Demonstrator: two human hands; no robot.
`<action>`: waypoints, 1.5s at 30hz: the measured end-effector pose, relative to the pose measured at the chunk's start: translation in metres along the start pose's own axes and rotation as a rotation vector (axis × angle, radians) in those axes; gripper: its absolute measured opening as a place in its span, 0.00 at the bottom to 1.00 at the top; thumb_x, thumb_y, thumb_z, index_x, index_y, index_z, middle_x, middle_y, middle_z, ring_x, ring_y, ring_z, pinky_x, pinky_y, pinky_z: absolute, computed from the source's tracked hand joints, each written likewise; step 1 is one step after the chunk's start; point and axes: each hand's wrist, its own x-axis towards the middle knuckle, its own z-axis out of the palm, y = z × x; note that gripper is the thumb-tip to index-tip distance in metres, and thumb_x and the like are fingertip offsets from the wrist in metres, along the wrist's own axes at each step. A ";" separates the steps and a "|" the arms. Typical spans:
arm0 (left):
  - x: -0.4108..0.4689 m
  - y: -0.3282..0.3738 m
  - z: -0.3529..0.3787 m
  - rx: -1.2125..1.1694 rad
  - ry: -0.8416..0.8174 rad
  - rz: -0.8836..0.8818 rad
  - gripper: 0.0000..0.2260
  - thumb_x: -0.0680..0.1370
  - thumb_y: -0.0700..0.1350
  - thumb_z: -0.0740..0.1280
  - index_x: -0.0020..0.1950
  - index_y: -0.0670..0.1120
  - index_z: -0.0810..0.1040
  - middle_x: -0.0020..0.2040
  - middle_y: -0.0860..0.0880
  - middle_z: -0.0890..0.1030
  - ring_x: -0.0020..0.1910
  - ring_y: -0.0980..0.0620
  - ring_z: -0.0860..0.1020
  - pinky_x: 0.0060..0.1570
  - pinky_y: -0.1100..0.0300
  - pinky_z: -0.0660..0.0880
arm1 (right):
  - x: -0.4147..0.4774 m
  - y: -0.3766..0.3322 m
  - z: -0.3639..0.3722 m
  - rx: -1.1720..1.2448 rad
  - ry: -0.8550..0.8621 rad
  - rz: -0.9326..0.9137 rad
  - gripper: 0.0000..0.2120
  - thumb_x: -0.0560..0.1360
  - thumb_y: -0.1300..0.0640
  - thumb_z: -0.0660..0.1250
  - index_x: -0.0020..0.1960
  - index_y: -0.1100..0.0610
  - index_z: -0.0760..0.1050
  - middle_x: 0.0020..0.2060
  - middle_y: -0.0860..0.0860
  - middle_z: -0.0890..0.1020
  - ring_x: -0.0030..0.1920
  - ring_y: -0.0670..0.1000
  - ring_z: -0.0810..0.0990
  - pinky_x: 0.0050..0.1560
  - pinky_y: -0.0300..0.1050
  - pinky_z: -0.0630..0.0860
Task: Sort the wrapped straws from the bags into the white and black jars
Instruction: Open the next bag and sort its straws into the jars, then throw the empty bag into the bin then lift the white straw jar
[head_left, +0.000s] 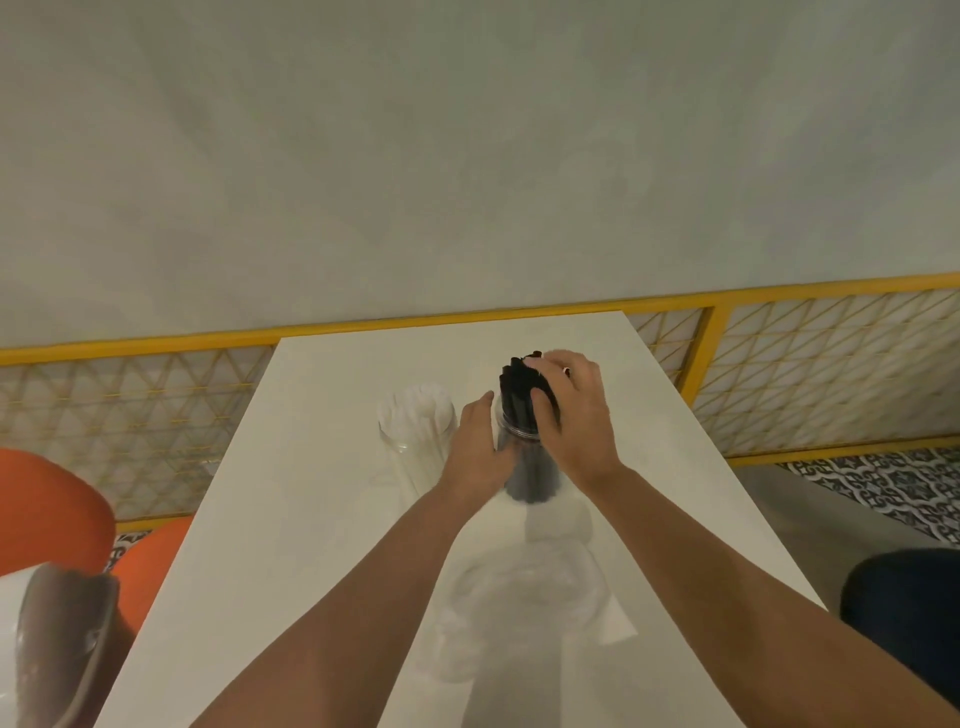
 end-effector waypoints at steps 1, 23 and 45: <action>-0.002 -0.005 0.001 0.007 0.018 0.010 0.26 0.78 0.43 0.65 0.74 0.41 0.60 0.70 0.45 0.66 0.67 0.48 0.69 0.64 0.56 0.70 | -0.002 -0.004 0.002 0.027 0.000 -0.046 0.13 0.74 0.63 0.60 0.58 0.58 0.74 0.54 0.58 0.77 0.56 0.49 0.69 0.57 0.41 0.71; -0.086 -0.112 0.022 0.374 -0.304 -0.263 0.23 0.80 0.50 0.61 0.72 0.45 0.63 0.69 0.45 0.66 0.66 0.46 0.69 0.66 0.57 0.65 | -0.116 0.018 0.026 -0.309 -1.306 0.193 0.31 0.74 0.57 0.67 0.73 0.49 0.60 0.66 0.55 0.67 0.65 0.57 0.69 0.65 0.50 0.68; -0.113 -0.131 -0.100 -1.103 0.222 -0.432 0.11 0.80 0.50 0.59 0.58 0.47 0.74 0.51 0.45 0.80 0.45 0.51 0.82 0.43 0.59 0.77 | -0.093 -0.156 0.111 0.471 -0.982 0.174 0.17 0.75 0.62 0.60 0.62 0.59 0.75 0.58 0.49 0.71 0.58 0.47 0.72 0.57 0.30 0.68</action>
